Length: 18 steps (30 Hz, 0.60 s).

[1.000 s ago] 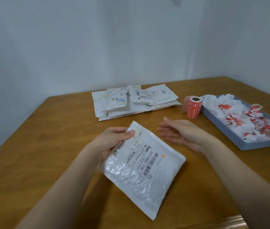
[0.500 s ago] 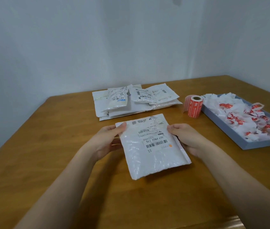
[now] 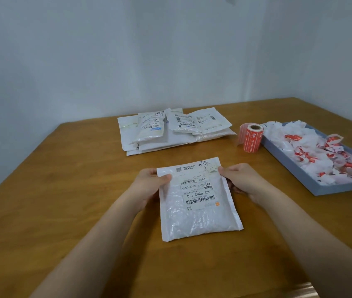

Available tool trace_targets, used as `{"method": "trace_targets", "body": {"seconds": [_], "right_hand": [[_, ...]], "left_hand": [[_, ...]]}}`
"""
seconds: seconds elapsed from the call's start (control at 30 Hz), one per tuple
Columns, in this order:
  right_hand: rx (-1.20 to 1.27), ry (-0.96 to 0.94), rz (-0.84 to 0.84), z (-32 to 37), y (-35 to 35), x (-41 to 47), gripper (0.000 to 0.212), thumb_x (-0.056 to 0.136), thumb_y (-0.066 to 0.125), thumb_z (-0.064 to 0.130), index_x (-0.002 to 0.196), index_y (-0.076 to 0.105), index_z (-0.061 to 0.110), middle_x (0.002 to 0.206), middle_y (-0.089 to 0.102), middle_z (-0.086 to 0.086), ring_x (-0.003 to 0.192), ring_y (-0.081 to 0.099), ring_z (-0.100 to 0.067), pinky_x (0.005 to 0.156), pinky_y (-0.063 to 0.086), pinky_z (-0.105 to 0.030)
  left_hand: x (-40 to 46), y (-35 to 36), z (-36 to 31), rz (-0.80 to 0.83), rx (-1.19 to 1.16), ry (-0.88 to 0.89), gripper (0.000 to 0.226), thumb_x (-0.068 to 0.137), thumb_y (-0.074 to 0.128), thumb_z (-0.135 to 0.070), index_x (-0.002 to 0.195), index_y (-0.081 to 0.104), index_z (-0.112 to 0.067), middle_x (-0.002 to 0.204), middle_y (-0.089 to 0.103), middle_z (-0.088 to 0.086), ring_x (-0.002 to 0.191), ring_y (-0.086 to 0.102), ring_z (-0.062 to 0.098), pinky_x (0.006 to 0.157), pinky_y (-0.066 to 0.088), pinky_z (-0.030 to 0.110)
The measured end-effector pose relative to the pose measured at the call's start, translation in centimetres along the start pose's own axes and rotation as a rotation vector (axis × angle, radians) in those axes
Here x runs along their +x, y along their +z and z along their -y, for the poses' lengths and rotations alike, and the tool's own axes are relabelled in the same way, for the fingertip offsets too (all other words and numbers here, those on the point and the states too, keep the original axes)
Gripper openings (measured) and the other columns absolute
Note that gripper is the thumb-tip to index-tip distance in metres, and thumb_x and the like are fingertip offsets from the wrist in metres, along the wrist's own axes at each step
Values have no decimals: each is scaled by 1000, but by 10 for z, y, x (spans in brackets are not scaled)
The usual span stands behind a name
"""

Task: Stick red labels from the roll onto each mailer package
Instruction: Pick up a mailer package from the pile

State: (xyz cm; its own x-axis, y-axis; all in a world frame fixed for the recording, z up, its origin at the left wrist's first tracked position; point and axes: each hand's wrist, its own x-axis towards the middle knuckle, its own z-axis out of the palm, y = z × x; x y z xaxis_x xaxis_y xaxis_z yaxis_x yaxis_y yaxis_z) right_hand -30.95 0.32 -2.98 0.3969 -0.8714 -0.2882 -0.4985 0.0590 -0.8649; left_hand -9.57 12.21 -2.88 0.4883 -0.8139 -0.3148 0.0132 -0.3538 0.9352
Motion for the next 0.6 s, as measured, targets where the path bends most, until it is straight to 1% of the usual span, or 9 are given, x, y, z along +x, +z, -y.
{"method": "trace_targets", "body": {"seconds": [0.07, 0.13, 0.2, 0.27, 0.3, 0.37, 0.43, 0.5, 0.6], "right_hand": [[-58, -25, -39, -1, 0, 3, 24, 93, 60, 37, 101, 70, 16, 75, 58, 3, 64, 51, -12, 58, 38, -23], [-133, -34, -74, -2, 0, 7, 21, 91, 62, 36, 99, 70, 18, 75, 57, 7, 62, 50, -9, 54, 36, -21], [-197, -34, -104, -2, -2, 10, 19, 90, 64, 36, 95, 72, 19, 84, 65, 3, 64, 52, -10, 54, 39, -21], [-234, -29, -133, -3, -3, 15, 18, 89, 65, 35, 93, 73, 19, 94, 70, -3, 72, 56, -14, 57, 42, -23], [-246, -28, -148, -3, -4, 17, 18, 90, 65, 34, 96, 72, 19, 98, 69, -2, 76, 57, -14, 58, 43, -23], [-230, -42, -189, -4, -6, 21, 19, 91, 64, 31, 105, 68, 19, 103, 63, 3, 80, 57, -12, 59, 44, -23], [-186, -59, -223, -4, -8, 25, 27, 91, 63, 28, 116, 61, 19, 110, 58, 3, 86, 56, -12, 62, 44, -22], [-135, -45, -241, -5, -10, 29, 40, 92, 63, 26, 129, 51, 19, 115, 57, 1, 96, 57, -15, 66, 46, -23], [-16, -23, -272, -8, -13, 39, 63, 90, 65, 19, 143, 30, 24, 115, 57, -2, 101, 59, -20, 85, 53, -34]], "left_hand": [[3, 1, 2, -83, 140, 36, 42, 86, 72, -19, 122, 54, -6, 113, 64, 8, 100, 62, 20, 90, 48, 32], [4, 1, 1, -145, 239, 47, 53, 87, 71, -22, 132, 47, -9, 111, 57, 5, 97, 56, 19, 84, 45, 30], [6, 0, -1, -187, 332, 58, 51, 89, 68, -23, 133, 46, -10, 109, 54, 2, 92, 55, 17, 75, 45, 25], [9, -1, -3, -223, 396, 89, 44, 91, 64, -21, 131, 49, -11, 104, 53, 0, 86, 54, 14, 63, 41, 21], [11, -1, -4, -238, 415, 114, 40, 92, 63, -20, 130, 51, -11, 105, 53, 0, 86, 53, 14, 62, 41, 21], [14, 0, -5, -261, 432, 171, 31, 93, 60, -15, 124, 58, -13, 111, 57, 0, 90, 54, 15, 66, 43, 21], [16, 4, -6, -266, 415, 233, 23, 94, 55, -8, 114, 65, -16, 110, 60, -1, 93, 56, 15, 69, 44, 21], [19, 9, -7, -252, 390, 275, 24, 95, 51, -3, 107, 67, -17, 107, 61, -3, 92, 58, 13, 64, 44, 14], [26, 17, -11, -272, 368, 268, 28, 95, 49, 1, 108, 68, -14, 109, 62, -1, 94, 56, 12, 69, 42, 14]]}}
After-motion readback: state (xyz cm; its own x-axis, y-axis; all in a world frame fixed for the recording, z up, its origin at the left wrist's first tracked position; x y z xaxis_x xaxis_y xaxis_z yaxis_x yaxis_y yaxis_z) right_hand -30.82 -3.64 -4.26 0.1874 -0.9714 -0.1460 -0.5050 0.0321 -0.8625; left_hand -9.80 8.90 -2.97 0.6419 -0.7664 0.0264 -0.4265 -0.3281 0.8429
